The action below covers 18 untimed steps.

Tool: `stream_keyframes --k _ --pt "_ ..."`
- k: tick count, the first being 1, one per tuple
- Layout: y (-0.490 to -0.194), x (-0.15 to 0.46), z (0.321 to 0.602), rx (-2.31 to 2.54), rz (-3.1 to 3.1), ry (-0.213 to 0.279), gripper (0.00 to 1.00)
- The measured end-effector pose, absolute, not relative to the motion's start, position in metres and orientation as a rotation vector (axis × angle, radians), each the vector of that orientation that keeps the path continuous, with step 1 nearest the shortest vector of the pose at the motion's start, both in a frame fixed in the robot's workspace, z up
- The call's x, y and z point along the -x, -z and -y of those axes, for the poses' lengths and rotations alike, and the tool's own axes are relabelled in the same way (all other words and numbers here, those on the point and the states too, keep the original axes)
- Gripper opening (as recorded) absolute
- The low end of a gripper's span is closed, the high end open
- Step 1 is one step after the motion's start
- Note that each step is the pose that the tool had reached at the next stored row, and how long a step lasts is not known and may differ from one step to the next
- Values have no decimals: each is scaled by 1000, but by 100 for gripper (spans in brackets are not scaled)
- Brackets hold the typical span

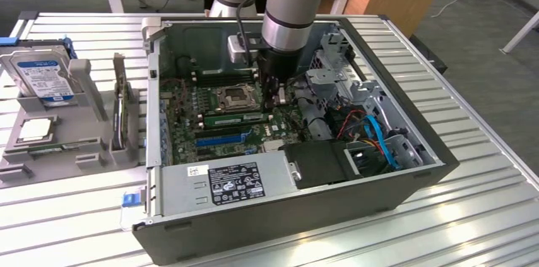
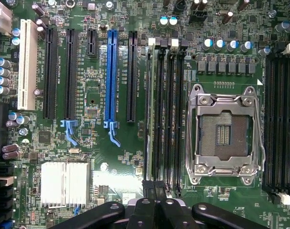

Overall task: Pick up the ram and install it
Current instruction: 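Press down the ram until it locks into place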

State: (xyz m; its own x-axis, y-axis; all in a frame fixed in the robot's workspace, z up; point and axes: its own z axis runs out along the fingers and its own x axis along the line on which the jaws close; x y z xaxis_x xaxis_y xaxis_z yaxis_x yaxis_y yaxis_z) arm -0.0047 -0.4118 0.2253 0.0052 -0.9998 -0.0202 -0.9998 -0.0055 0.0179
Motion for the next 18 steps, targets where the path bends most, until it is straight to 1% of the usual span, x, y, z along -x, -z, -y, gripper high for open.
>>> stream_keyframes --k 18 --pt "-224 5 412 2226 -2214 -43 10"
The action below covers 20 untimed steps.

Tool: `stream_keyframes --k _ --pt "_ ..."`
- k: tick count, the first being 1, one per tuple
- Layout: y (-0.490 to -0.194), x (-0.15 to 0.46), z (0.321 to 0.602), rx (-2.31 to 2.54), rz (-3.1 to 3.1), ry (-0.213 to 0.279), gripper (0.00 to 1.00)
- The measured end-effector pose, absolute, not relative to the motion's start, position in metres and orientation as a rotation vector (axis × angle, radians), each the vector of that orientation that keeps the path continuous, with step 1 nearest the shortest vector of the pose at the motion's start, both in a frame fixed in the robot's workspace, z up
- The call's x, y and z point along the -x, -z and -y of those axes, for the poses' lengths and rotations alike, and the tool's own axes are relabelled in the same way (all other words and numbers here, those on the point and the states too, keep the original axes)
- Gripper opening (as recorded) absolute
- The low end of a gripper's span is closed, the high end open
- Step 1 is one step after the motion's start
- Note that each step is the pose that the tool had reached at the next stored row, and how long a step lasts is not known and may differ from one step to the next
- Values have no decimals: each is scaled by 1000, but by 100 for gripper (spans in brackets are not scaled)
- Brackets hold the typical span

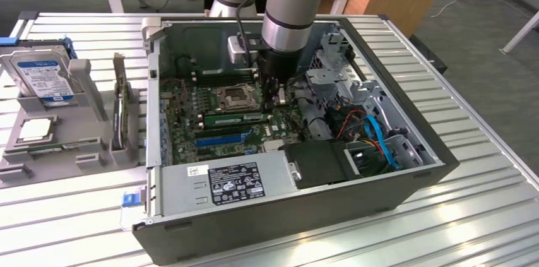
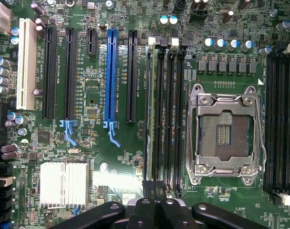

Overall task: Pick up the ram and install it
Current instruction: 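Press down the ram until it locks into place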

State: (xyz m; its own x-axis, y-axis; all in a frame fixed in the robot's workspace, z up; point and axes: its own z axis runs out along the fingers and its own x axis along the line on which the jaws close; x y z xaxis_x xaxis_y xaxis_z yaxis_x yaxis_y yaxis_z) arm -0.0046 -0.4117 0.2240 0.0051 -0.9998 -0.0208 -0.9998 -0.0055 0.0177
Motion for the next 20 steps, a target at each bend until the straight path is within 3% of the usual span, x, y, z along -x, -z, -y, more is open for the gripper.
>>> stream_keyframes --k 20 --pt "-235 19 412 2226 -2214 -42 10"
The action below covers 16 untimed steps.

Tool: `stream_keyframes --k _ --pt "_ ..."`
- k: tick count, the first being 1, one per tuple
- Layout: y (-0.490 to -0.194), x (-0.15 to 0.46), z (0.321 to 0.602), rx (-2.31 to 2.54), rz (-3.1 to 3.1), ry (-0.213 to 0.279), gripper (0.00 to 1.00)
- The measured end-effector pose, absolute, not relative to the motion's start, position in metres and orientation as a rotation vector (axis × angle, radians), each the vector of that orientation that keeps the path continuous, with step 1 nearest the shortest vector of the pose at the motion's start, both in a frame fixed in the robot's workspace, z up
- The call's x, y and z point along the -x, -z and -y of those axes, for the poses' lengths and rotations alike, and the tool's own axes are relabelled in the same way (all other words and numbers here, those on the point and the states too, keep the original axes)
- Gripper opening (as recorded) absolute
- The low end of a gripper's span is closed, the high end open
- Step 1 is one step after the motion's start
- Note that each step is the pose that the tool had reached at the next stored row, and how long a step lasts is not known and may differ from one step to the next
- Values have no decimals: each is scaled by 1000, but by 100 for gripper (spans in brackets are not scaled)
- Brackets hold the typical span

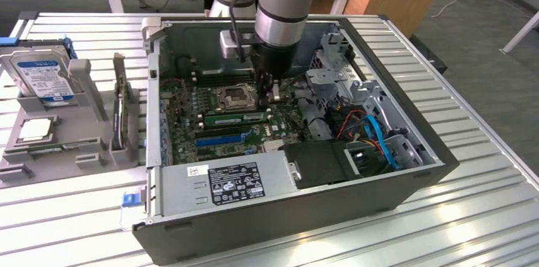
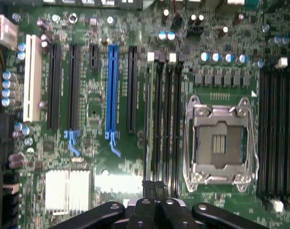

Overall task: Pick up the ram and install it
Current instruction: 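Press down the ram until it locks into place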

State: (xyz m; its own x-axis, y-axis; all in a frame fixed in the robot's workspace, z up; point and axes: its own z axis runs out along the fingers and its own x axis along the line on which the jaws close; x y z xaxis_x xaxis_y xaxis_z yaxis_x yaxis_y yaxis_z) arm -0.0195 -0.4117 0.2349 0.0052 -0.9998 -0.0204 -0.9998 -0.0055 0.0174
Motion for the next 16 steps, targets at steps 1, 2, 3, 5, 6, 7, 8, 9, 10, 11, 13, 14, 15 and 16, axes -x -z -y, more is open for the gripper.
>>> stream_keyframes --k 1,2,3,5,6,7,8,9,10,11,13,14,15,16 --pt "-235 22 412 2226 -2214 -42 10" --pt "-235 25 412 2225 -2214 -42 10" --pt "-235 27 412 2225 -2214 -41 10" --pt "-235 31 412 2225 -2214 -41 10" --pt "-235 33 412 2225 -2213 -41 10" --pt "-235 35 412 2225 -2213 -41 10" --pt "-235 37 412 2225 -2214 -41 10" --pt "-235 39 412 2225 -2214 -41 10" --pt "-235 41 412 2225 -2214 -41 10" --pt "-235 43 412 2225 -2214 -41 10" --pt "-235 47 412 2225 -2214 -40 10" --pt "-235 49 412 2225 -2214 -40 10" --pt "-235 50 412 2224 -2214 -40 10" --pt "-235 51 412 2224 -2214 -40 10"
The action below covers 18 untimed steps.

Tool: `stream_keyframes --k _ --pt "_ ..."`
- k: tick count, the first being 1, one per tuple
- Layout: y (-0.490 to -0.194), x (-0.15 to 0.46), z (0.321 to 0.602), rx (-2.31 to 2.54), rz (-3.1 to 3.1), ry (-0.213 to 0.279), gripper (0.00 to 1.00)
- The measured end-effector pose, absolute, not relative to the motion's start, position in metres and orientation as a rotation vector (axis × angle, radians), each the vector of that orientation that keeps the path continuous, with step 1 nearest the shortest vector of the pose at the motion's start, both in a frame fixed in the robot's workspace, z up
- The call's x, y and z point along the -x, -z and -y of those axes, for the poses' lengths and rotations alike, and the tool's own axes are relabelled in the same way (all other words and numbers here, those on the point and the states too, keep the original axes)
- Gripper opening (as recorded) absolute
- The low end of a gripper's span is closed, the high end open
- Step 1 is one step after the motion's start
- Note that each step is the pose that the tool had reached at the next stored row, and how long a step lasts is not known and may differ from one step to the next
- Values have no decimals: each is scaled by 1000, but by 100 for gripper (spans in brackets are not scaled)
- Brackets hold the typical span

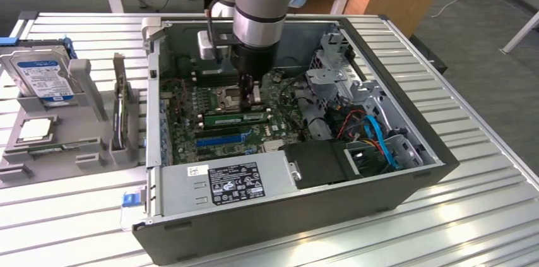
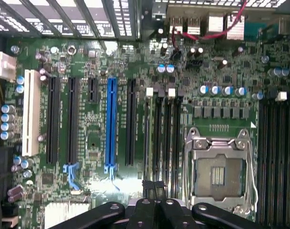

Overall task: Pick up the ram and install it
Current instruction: 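Press down the ram until it locks into place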

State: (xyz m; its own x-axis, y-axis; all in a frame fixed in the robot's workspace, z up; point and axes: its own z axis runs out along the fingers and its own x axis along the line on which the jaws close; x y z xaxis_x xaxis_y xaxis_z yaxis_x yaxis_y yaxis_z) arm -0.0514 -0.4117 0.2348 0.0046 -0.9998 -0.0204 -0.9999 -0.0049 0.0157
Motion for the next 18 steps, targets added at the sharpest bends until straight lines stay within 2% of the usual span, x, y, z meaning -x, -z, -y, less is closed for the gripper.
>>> stream_keyframes --k 18 --pt "-235 77 412 2223 -2213 -38 10"
